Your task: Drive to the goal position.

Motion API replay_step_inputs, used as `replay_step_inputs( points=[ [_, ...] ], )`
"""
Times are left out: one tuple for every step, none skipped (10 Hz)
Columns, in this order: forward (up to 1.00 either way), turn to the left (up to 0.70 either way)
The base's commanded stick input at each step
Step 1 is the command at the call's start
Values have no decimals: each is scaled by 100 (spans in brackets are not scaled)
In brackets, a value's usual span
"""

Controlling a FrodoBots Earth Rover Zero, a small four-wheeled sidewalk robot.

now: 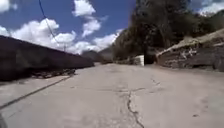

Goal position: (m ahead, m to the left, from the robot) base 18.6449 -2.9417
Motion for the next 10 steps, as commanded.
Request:
replay_step_inputs(
  points=[
    [100,-1],
    [100,-1],
    [100,-1],
    [100,-1],
    [100,-1],
    [100,-1],
    [100,-1],
    [100,-1],
    [100,-1],
    [100,-1]
  ],
)
